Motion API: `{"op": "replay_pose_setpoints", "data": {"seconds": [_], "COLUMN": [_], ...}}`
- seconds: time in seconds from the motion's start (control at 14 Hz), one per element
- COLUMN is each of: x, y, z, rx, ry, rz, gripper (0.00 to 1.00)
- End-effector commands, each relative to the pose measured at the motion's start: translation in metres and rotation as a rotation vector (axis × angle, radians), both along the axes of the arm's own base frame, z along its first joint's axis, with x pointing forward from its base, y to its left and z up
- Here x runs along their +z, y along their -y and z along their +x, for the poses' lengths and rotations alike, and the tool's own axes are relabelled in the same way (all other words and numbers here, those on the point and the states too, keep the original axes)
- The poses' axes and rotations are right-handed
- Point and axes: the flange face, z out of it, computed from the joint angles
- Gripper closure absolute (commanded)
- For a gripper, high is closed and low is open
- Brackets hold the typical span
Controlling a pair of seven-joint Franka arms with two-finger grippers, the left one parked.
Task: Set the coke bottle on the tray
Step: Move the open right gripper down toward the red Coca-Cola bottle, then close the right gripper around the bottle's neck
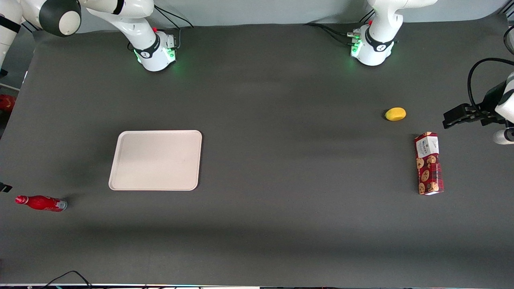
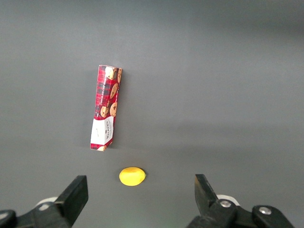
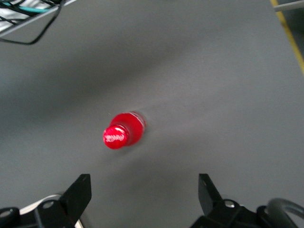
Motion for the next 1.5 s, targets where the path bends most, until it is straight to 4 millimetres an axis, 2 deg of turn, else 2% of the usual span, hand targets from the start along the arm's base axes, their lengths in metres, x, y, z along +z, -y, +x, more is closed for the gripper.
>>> {"op": "replay_pose_setpoints", "data": {"seconds": [0.0,0.21,0.64,0.79,0.93,1.43], "x": [-0.016,-0.043,-0.067,-0.066,-0.055,-0.079], "y": [0.010,0.007,0.006,0.006,0.001,-0.004], "z": [0.004,0.005,0.009,0.011,0.019,0.025], "rx": [-0.007,-0.007,0.021,0.019,0.028,0.046], "ry": [0.035,0.040,0.020,0.021,0.040,0.009], "rz": [0.022,0.020,0.013,0.007,-0.001,-0.004], "gripper": [0.00,0.00,0.00,0.00,0.00,0.00]}}
